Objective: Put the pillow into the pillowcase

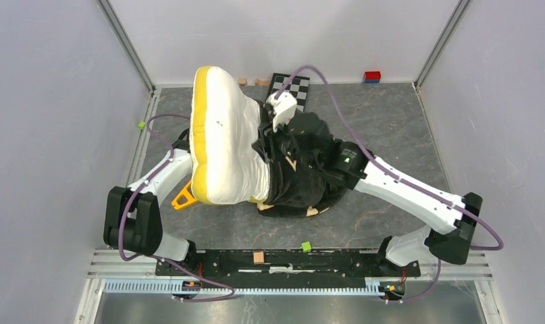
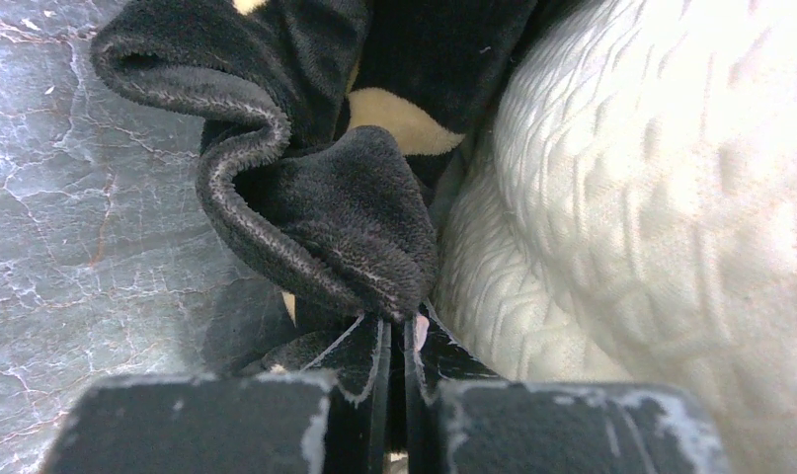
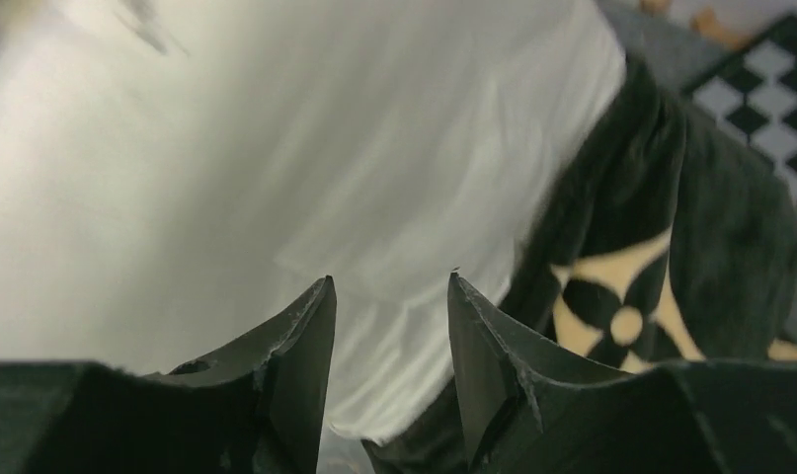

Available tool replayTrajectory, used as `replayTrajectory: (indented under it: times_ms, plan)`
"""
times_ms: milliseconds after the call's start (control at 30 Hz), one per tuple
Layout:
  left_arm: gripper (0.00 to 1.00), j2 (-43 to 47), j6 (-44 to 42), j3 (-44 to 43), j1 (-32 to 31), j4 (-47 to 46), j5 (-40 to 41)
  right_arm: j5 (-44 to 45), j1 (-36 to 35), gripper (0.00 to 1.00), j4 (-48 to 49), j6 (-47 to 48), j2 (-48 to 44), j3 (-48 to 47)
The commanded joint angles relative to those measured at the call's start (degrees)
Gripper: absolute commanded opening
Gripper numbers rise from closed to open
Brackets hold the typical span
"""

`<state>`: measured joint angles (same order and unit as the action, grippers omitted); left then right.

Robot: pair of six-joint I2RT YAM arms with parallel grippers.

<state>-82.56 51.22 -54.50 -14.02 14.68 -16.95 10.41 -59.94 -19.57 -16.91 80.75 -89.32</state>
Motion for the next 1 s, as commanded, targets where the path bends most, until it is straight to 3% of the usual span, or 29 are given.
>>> replayTrajectory:
  times_ms: [0,200,500,733,900,967]
  plan:
    - [0.03,1.42,-2.53,-3.63,-0.39,-0.73,-1.65,4.30,0.18,0.49,-3.65,-4.41,-0.49,10.62]
    - [0.03,2.35,-2.45,-3.95,-0.48,-0.44,-2.30,9.54,0.15,0.47,-2.66,-6.71,-0.15,17.59]
    - [0.02,4.33,-3.58,-4.56,-0.48,0.88,-1.81,10.56,0.43,0.54,-3.47,-6.51,5.18,15.14]
    - [0.02,4.16,-3.76,-4.91,-0.65,0.88,-2.03,16.77,-0.36,0.50,-8.77,-7.08,4.42,13.44]
    - [0.02,4.07,-3.76,-4.83,-0.66,0.87,-1.76,22.41,-5.02,0.52,-13.12,-7.76,3.63,9.68]
    - [0.02,4.07,-3.76,-5.00,-0.66,0.88,-1.91,23.02,-6.15,0.48,-13.88,-9.15,3.41,10.03]
